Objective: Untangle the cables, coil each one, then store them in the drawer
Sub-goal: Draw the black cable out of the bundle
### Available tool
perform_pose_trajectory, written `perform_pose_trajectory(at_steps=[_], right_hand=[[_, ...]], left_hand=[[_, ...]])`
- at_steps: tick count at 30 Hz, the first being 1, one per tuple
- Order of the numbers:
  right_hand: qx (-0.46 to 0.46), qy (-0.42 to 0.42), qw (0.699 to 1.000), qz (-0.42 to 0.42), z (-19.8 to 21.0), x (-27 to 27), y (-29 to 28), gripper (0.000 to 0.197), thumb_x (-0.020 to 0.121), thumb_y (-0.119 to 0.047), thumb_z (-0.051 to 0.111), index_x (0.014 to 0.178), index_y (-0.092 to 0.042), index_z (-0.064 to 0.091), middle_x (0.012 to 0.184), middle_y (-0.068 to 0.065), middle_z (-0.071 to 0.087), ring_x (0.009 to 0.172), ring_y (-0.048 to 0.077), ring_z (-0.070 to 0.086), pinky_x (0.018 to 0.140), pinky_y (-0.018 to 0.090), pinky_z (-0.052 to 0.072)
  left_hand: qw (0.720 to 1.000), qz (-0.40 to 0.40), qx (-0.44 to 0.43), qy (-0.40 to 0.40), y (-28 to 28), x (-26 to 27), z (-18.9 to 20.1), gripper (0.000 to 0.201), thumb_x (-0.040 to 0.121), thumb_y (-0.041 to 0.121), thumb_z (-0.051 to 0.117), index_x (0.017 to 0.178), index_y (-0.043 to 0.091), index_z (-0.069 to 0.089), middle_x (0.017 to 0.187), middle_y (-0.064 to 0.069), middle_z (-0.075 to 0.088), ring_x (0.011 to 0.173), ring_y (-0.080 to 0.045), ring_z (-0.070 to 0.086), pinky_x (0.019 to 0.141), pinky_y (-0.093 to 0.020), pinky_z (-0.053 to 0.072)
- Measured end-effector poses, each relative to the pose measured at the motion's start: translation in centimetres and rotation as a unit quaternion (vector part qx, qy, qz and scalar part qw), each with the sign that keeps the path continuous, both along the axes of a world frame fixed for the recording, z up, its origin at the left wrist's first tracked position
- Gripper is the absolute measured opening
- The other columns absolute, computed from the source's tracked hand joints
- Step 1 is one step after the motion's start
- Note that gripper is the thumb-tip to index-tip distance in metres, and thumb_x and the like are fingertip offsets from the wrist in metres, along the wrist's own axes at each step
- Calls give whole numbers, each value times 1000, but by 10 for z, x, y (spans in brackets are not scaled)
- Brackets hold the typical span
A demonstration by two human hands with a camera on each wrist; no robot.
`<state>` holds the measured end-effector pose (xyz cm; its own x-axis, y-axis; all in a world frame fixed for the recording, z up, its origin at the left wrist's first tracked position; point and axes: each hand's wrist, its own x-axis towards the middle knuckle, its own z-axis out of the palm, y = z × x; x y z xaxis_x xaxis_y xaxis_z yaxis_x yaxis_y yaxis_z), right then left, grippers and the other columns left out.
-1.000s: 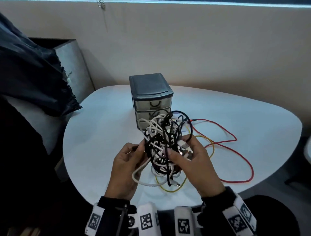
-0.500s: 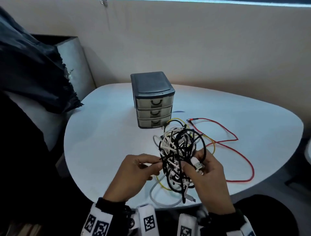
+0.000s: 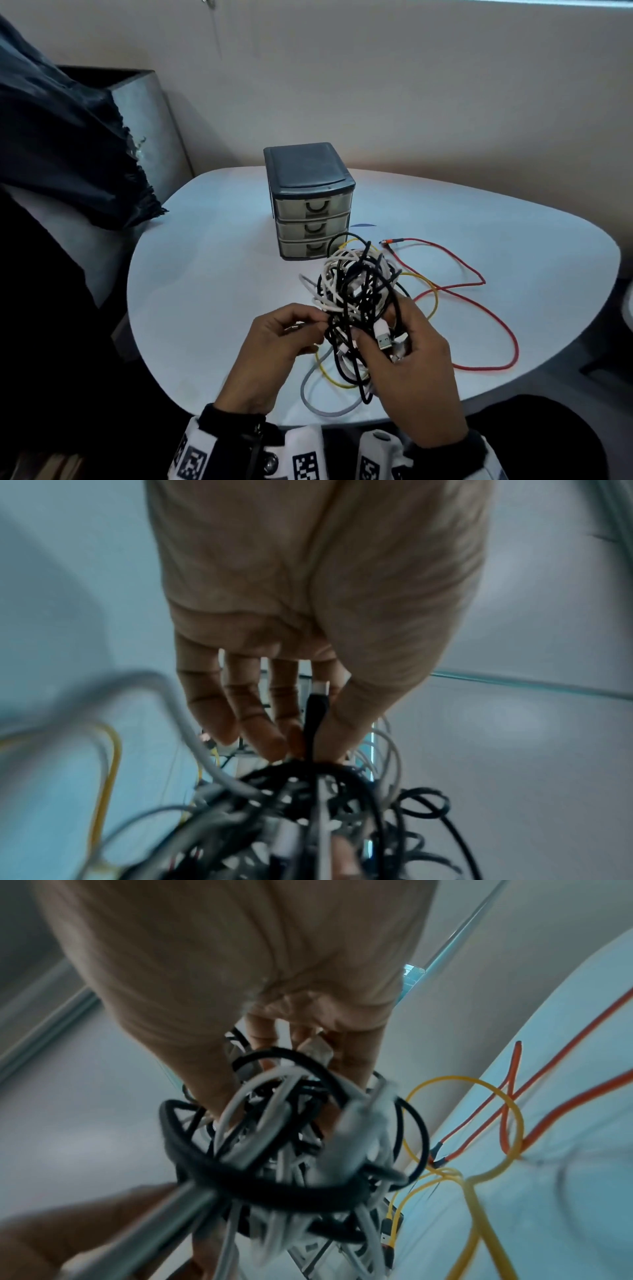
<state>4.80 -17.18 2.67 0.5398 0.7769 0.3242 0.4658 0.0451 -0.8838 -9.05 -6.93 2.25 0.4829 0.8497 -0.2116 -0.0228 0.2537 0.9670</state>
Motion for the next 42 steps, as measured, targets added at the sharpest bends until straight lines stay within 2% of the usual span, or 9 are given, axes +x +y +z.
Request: perform_pose_trajectory(at_steps=[6, 11, 18, 21, 25, 30, 36, 40, 42], right_hand=[[-12, -24, 1000, -2, -10, 1, -3, 23, 85, -23, 74, 97, -17, 56, 82, -2, 58, 69, 20, 58, 62, 44, 52], [-35, -54, 998, -11, -12, 1, -4, 21, 84, -21, 73, 95, -21, 56, 81, -5, 60, 71, 16, 60, 63, 40, 52], [-76, -65, 995, -4, -24, 4, -6, 24, 81, -21, 75, 93, -27, 55, 85, -14, 62, 77, 11, 63, 65, 38, 54], [-78, -29, 997, -2, -27, 8, -8, 23, 82, -21, 75, 94, -26, 57, 83, -10, 65, 76, 13, 64, 68, 41, 55], [-75, 51, 996, 5, -26, 10, -7, 20, 83, -19, 75, 93, -23, 58, 86, -6, 68, 79, 14, 66, 71, 46, 57], [-57, 131, 990, 0, -27, 10, -9, 21, 84, -12, 75, 97, -24, 64, 91, -3, 70, 89, 14, 67, 83, 45, 56], [-42, 149, 987, 42, -20, 8, -10, 34, 87, 0, 68, 109, -26, 65, 103, -6, 72, 100, 10, 68, 85, 37, 56], [-18, 163, 986, 40, -18, 9, -10, 37, 84, 8, 66, 109, -19, 67, 100, -4, 75, 96, 11, 70, 77, 20, 54], [-20, 169, 985, 42, -19, 7, -10, 37, 85, 9, 65, 109, -19, 66, 98, -2, 75, 93, 13, 70, 75, 21, 54]], left_hand=[[999, 4, -15, 40, -11, 12, -10, 20, 94, -3, 60, 86, 10, 73, 79, -7, 74, 62, -17, 70, 57, -22, 52], [994, 8, 44, 100, -9, 12, -16, 22, 91, -1, 64, 77, 13, 73, 66, 4, 70, 46, -5, 52, 47, -16, 39], [962, -146, 54, 225, -6, 9, -22, 37, 99, 21, 54, 63, 14, 62, 50, 10, 47, 51, -8, 40, 54, -24, 32], [975, -143, -46, 162, -9, 10, -25, 29, 92, 37, 61, 70, 18, 57, 61, 1, 47, 57, -15, 37, 55, -27, 28], [972, -49, -227, -19, -17, 23, -28, 16, 94, 27, 61, 88, 17, 71, 72, 2, 56, 58, -11, 42, 58, -25, 32], [983, -38, -172, -60, -19, 28, -21, 21, 96, 15, 58, 104, 4, 75, 101, -9, 76, 82, -11, 70, 66, -20, 51], [993, -99, -62, -7, -12, 21, -19, 20, 98, 15, 57, 105, 11, 75, 100, 5, 77, 86, 7, 67, 66, -1, 43], [993, -96, -42, -53, -12, 20, -18, 35, 88, 21, 66, 115, -1, 70, 118, -14, 72, 114, -21, 66, 102, -24, 48], [990, -106, -55, -73, -12, 21, -20, 38, 82, 23, 67, 114, 2, 71, 116, -13, 73, 116, -26, 65, 105, -35, 48]])
